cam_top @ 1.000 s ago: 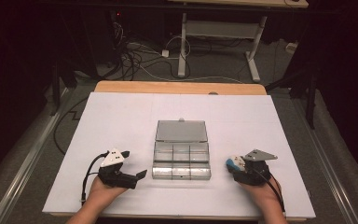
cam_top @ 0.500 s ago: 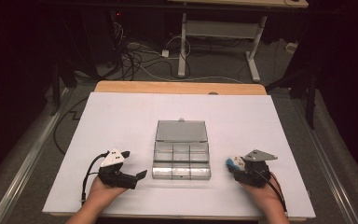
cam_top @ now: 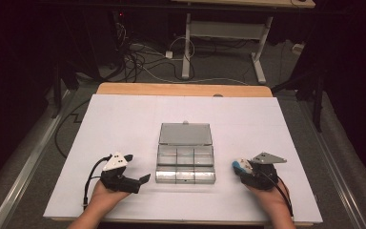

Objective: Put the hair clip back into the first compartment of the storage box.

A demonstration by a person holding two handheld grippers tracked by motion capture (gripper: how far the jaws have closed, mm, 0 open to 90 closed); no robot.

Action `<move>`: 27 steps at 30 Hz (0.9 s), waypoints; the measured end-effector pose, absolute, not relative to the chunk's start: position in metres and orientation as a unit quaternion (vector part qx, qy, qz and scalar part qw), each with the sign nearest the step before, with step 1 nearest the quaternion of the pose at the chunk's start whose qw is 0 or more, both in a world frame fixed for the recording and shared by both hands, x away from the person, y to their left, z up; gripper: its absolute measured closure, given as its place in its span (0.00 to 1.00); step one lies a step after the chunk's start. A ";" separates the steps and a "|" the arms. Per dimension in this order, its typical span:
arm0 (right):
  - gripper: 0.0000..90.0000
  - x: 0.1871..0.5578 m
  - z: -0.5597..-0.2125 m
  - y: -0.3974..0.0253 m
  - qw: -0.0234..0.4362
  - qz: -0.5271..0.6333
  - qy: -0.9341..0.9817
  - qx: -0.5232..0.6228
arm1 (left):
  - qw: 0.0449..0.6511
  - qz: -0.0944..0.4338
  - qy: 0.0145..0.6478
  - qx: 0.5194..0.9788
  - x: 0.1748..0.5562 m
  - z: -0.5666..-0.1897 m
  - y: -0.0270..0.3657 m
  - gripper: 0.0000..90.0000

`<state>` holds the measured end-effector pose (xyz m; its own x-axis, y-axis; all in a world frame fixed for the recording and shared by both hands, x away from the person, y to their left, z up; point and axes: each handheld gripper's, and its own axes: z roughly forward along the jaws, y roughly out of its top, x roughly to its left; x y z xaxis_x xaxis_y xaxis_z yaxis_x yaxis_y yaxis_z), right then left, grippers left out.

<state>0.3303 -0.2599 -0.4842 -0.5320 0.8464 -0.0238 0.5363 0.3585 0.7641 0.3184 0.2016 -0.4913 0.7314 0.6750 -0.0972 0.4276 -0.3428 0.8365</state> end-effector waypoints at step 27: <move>0.55 0.322 -0.478 -0.243 0.196 0.388 0.802 0.410 | 0.461 0.133 0.341 0.808 0.318 -0.491 0.202 0.00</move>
<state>0.3221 -0.2425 -0.4781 -0.5870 0.8096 0.0052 0.5058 0.3617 0.7831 0.3185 0.2015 -0.4913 0.7317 0.6744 -0.0990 0.4284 -0.3422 0.8363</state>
